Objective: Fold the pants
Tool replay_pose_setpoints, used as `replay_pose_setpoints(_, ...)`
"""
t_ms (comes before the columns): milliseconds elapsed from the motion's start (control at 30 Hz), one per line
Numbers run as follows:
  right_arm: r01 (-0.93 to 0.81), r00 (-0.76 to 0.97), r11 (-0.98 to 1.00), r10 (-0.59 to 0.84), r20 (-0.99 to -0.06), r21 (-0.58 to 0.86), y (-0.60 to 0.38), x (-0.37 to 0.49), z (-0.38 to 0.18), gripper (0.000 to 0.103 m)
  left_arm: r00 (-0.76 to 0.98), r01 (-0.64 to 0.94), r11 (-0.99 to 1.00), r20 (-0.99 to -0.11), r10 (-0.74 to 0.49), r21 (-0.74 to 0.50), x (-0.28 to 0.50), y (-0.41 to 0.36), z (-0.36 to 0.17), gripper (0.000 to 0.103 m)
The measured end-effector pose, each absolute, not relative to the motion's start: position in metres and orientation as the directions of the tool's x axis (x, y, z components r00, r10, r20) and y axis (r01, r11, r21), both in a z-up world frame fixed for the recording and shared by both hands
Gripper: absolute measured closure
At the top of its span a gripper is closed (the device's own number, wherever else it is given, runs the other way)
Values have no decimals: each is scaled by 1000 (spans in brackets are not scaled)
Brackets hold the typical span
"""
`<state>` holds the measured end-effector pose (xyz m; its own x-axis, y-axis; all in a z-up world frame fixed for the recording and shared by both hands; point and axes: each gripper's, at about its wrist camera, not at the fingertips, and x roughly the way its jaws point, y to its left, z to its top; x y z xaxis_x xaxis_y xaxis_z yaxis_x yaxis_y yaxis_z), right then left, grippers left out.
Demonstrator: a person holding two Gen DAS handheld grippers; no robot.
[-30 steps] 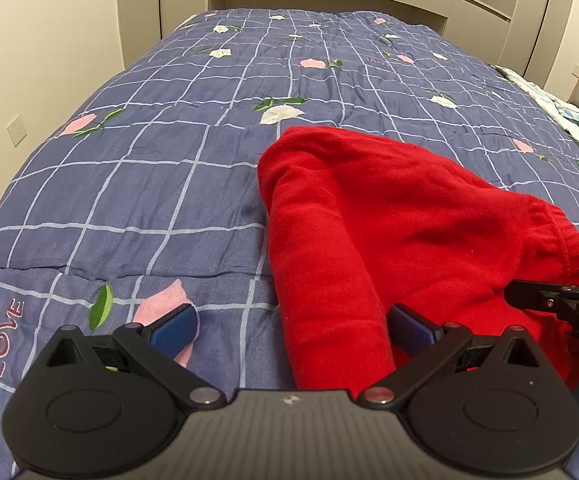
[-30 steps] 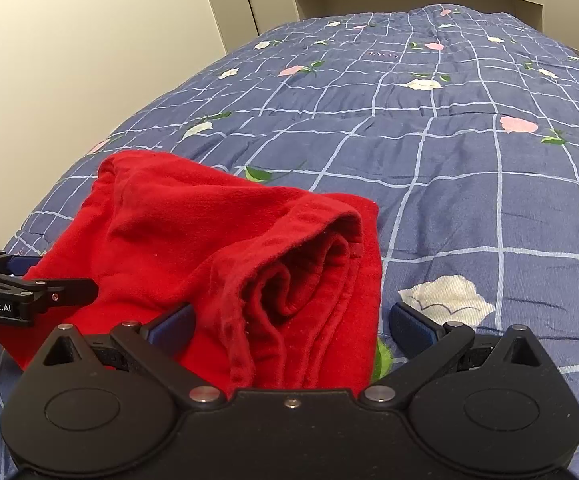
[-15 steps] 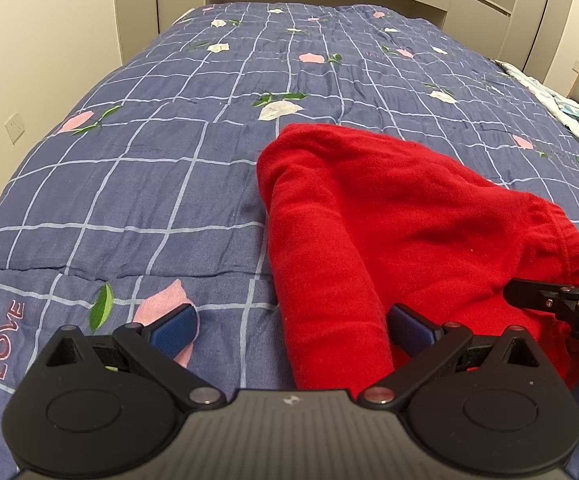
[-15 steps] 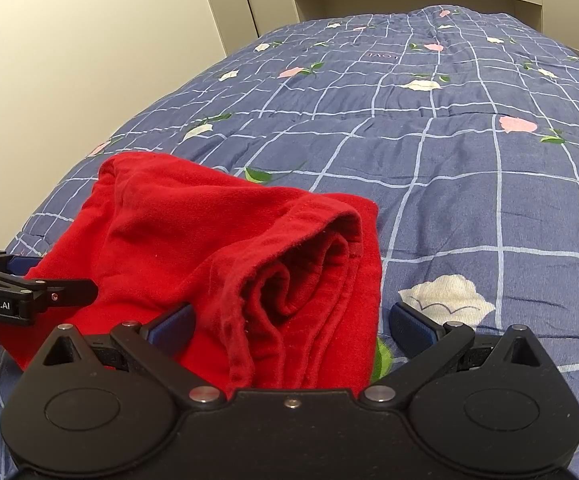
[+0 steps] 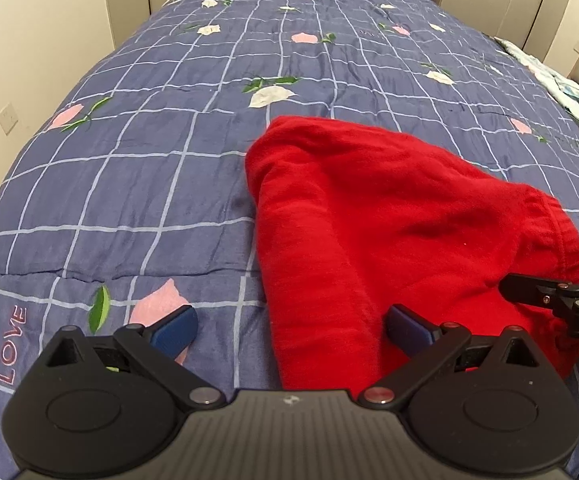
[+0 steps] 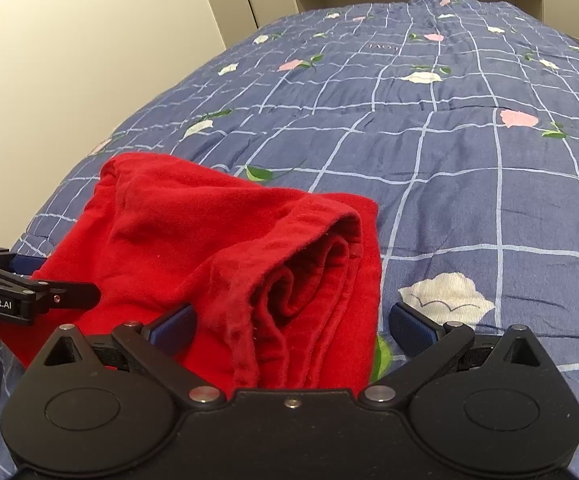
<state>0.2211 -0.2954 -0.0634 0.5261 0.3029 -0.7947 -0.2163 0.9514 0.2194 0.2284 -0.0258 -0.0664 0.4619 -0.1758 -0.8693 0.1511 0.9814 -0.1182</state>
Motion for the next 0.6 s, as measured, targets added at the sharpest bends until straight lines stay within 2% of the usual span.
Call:
replay_pose_setpoints(100, -212, 513, 952, 301, -804, 221, -294, 220, -60, 3, 448, 168, 977, -872, -197, -134, 229, -29, -64, 3)
replay_pose_setpoints(167, -194, 516, 953, 300, -803, 232, -296, 219, -58, 8, 442, 178, 974, -873, -207, -140, 228, -31, -63, 8)
replay_pose_setpoints(300, -158, 518, 945, 326, -791, 286, -304, 214, -53, 23, 431, 184, 969, -872, -231, -166, 228, -32, -60, 19)
replay_pose_setpoints(367, -137, 522, 944, 327, -788, 301, -307, 211, -52, 29, 428, 185, 966, -870, -244, -179, 227, -33, -58, 30)
replay_pose_setpoints(533, -107, 533, 934, 344, -773, 342, -313, 203, -48, 56, 437, 176, 969, -867, -237, -176, 225, -34, -54, 43)
replay_pose_setpoints(600, -101, 538, 930, 350, -767, 353, -314, 199, -45, 63, 444, 168, 969, -864, -236, -179, 223, -33, -51, 49)
